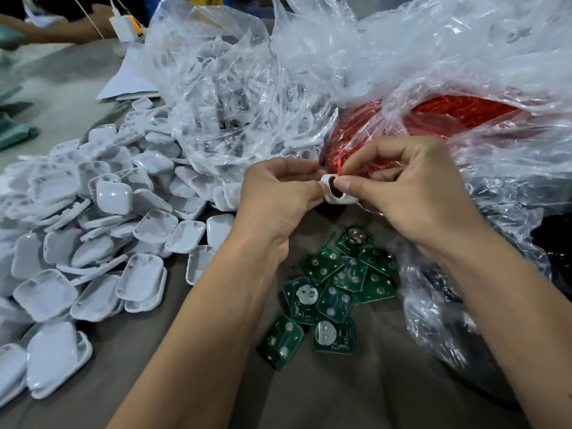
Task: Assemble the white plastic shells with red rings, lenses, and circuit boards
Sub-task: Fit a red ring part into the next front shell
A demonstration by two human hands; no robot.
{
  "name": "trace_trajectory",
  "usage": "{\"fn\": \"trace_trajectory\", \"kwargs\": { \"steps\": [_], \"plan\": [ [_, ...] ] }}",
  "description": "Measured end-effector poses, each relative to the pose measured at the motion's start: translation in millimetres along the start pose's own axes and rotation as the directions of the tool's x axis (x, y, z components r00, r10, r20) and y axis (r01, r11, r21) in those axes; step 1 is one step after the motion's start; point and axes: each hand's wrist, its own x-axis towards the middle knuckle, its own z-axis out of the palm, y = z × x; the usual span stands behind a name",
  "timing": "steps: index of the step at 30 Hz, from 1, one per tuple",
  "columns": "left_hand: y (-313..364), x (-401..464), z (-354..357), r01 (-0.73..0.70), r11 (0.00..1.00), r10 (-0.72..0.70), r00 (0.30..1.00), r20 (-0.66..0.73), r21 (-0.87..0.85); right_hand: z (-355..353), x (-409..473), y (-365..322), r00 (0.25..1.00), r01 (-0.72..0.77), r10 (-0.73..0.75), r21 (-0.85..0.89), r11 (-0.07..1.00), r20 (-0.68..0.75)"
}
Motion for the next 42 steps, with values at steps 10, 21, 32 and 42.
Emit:
{"fn": "trace_trajectory", "kwargs": {
  "steps": [10, 21, 32, 42],
  "plan": [
    [1, -3, -2, -0.034, 0.945, 0.005, 0.996, 0.09, 0.325, -5, 2, 0, 0.982, -0.187, 0.18, 0.251, 0.95, 0.051],
    [3, -2, -2, -0.026, 0.975, 0.01, 0.997, 0.072, 0.221, -3, 2, -1, 0.997, -0.074, 0.074, 0.073, 0.995, 0.001],
    [1, -2, 2, -0.164, 0.964, 0.134, 0.979, 0.152, 0.21, 5, -2, 0, 0.985, 0.168, -0.147, -0.3, 0.939, 0.093],
    [0, -2, 5, -0.158, 0.981, 0.15, 0.985, 0.082, 0.112, 8, -3, -4, 0.976, 0.199, -0.214, -0.25, 0.947, -0.033]
  ]
}}
